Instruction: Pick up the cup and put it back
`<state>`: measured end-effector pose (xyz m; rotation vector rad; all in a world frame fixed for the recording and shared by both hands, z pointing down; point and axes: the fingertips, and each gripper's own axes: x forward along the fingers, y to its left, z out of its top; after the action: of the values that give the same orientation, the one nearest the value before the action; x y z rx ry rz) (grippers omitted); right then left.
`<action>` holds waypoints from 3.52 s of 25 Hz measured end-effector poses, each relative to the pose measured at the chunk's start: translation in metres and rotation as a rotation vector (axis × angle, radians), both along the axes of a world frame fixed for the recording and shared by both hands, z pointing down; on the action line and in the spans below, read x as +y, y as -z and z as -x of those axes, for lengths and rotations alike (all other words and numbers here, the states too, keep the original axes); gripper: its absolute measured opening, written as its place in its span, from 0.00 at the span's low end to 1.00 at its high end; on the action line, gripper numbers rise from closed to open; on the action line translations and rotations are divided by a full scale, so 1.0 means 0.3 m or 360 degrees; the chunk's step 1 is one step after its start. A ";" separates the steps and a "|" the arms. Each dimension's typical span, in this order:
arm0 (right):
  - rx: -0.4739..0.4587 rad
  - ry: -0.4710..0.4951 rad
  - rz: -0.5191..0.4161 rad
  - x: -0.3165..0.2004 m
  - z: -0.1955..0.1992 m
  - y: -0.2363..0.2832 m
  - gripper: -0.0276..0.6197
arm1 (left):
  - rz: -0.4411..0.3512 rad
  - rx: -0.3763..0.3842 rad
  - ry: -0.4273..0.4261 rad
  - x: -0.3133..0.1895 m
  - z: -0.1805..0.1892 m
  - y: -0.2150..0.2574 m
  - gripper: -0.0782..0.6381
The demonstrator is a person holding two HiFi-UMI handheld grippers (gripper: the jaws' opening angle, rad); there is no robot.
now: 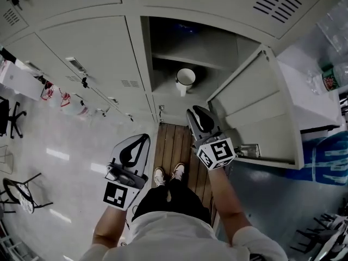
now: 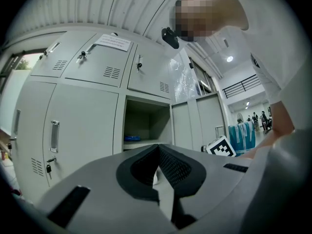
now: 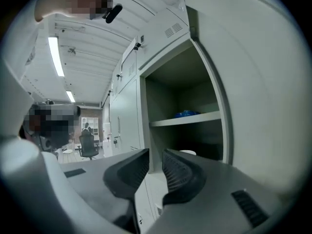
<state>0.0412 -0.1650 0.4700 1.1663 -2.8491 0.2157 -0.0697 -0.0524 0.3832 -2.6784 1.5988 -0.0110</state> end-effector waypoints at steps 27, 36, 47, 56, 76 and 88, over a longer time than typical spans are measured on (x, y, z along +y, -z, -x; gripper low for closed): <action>0.0005 0.0041 0.0159 -0.277 0.101 -0.316 0.25 | 0.0046 -0.0004 0.0100 -0.094 0.027 -0.203 0.14; 0.0095 0.0164 0.0076 -0.291 0.143 -0.328 0.22 | 0.0113 -0.0004 0.0167 -0.084 0.064 -0.265 0.14; 0.0056 0.0203 0.0052 -0.304 0.168 -0.332 0.15 | 0.0156 -0.0006 0.0224 -0.071 0.094 -0.291 0.14; -0.0063 0.0230 -0.0017 -0.313 0.170 -0.293 0.12 | 0.0183 -0.0009 0.0242 -0.078 0.106 -0.311 0.14; -0.0125 0.0396 -0.0134 -0.192 0.175 -0.102 0.11 | 0.0132 0.0002 0.0217 -0.104 0.115 -0.278 0.14; -0.0112 0.0480 -0.0229 -0.006 0.145 0.191 0.12 | 0.0023 0.0029 0.0212 -0.051 0.142 -0.118 0.14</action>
<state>-0.0025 -0.1667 0.4126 0.7428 -3.0965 0.0376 -0.1124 -0.0677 0.4187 -2.5847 1.7860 0.0000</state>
